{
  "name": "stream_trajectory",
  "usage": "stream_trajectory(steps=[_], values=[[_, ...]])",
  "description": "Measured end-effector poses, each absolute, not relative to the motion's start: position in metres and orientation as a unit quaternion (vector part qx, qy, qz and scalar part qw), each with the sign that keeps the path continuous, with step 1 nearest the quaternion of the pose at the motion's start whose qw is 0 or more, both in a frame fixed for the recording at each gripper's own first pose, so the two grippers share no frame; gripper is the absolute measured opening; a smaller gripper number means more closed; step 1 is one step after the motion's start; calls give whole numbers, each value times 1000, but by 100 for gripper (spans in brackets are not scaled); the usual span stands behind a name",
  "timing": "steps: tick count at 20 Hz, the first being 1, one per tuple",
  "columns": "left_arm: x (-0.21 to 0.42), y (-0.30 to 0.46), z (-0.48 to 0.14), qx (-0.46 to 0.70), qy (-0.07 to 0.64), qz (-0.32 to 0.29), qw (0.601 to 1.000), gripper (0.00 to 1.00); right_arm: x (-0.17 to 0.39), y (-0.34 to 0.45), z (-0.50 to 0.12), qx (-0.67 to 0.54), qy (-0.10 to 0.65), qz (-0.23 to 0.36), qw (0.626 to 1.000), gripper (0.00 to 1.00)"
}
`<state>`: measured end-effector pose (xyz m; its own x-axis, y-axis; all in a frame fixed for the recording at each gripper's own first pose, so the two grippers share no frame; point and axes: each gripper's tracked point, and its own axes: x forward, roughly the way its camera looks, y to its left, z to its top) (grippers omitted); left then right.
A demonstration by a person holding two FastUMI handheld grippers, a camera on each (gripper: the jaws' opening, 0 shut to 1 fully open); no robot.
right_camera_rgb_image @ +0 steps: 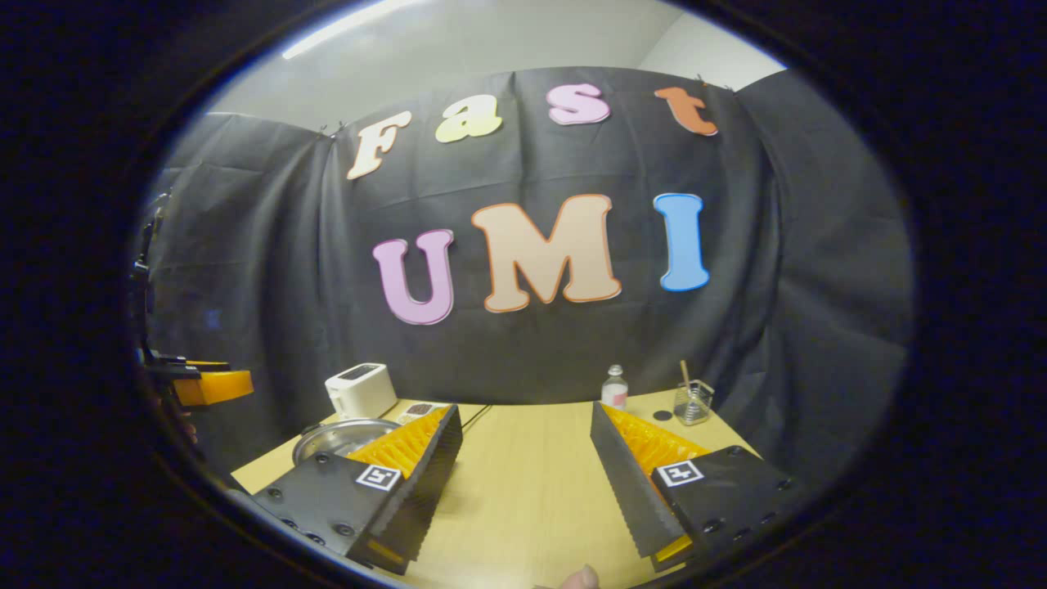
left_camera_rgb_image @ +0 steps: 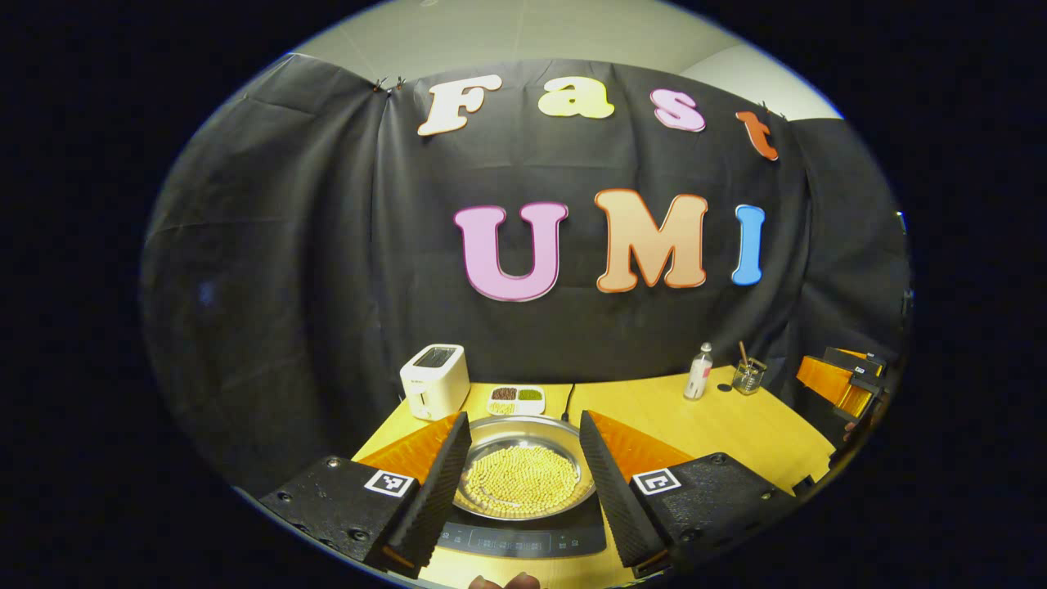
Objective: First push the handle of the pot to place it horizontally, then grasp the pot with both hands and set it on the induction cooktop.
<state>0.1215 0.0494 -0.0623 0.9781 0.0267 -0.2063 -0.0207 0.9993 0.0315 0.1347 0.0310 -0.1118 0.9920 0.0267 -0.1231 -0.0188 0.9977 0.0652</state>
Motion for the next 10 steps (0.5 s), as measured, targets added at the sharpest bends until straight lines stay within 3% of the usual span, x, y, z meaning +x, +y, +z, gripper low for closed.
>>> stream_trajectory(steps=[7,8,10], values=[[83,36,-57,-27,69,7,997,81,74,23,-96,29,67,-4,997,92],[77,42,-56,-13,68,16,998,86,68,25,-97,27,73,-1,997,92],[62,42,-43,4,45,15,999,86,64,23,-89,15,67,-1,998,92]])
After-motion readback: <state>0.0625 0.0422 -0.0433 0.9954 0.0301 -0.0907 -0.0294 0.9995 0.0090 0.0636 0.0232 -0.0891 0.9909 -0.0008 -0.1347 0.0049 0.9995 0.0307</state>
